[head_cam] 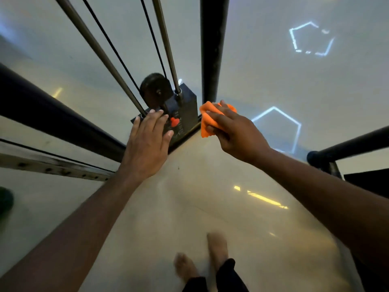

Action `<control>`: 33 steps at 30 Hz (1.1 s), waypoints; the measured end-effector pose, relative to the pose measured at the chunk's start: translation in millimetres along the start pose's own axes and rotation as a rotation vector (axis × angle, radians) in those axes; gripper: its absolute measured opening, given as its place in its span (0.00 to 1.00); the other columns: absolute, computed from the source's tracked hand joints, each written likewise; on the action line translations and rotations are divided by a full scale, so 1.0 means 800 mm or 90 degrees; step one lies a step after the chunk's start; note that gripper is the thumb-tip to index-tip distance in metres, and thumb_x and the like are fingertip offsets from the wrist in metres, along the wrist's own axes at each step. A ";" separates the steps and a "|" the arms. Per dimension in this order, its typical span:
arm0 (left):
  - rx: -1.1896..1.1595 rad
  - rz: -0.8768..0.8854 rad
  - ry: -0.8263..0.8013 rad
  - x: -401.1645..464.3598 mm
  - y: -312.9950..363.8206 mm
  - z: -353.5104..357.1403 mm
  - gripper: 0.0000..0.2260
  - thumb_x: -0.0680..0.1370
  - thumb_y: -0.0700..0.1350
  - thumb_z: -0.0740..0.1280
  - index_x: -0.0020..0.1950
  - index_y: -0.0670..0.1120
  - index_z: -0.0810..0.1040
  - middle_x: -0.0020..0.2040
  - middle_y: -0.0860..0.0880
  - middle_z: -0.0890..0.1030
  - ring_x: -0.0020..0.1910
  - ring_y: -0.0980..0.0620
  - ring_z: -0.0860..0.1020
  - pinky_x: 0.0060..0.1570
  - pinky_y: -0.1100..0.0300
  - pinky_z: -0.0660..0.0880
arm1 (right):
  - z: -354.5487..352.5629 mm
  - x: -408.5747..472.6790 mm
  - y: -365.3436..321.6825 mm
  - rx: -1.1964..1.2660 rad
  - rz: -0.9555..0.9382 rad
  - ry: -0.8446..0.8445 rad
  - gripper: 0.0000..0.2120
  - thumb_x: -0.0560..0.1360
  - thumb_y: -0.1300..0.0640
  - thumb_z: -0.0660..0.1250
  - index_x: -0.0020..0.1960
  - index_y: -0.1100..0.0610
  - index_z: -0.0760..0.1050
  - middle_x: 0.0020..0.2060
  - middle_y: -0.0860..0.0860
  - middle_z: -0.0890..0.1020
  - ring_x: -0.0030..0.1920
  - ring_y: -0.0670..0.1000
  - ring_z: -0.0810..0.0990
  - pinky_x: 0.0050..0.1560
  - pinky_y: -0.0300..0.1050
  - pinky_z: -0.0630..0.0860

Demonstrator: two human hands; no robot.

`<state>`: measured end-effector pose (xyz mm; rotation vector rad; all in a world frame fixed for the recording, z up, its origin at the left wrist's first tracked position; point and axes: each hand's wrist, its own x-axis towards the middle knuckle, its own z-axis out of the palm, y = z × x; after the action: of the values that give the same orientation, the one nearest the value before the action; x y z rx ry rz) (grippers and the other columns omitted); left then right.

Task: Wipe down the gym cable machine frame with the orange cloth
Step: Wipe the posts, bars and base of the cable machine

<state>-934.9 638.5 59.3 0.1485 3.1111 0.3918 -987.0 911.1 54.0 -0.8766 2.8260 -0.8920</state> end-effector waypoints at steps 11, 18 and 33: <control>0.161 0.128 0.197 0.022 0.058 -0.513 0.24 0.88 0.52 0.60 0.83 0.45 0.65 0.83 0.44 0.66 0.85 0.44 0.61 0.85 0.40 0.56 | -0.392 0.110 -0.287 -0.107 -0.169 0.190 0.28 0.84 0.50 0.63 0.83 0.51 0.68 0.83 0.54 0.67 0.84 0.61 0.62 0.74 0.63 0.75; 0.232 0.196 0.374 -0.009 0.099 -0.809 0.25 0.88 0.53 0.59 0.84 0.43 0.66 0.83 0.44 0.67 0.85 0.44 0.59 0.85 0.41 0.52 | -0.611 0.160 -0.487 -0.194 -0.322 0.367 0.23 0.86 0.55 0.64 0.80 0.51 0.73 0.81 0.53 0.71 0.78 0.66 0.71 0.77 0.64 0.72; 0.277 0.144 0.659 -0.025 0.090 -1.197 0.28 0.86 0.59 0.51 0.81 0.46 0.69 0.80 0.45 0.71 0.80 0.45 0.67 0.82 0.40 0.59 | -0.883 0.278 -0.788 -0.191 -0.472 0.580 0.28 0.87 0.52 0.64 0.85 0.48 0.63 0.79 0.56 0.73 0.79 0.63 0.70 0.69 0.67 0.79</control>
<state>-921.8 469.1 1004.6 0.4135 4.1696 -0.3700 -1004.6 730.8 1009.7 -2.1158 3.4521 -1.1700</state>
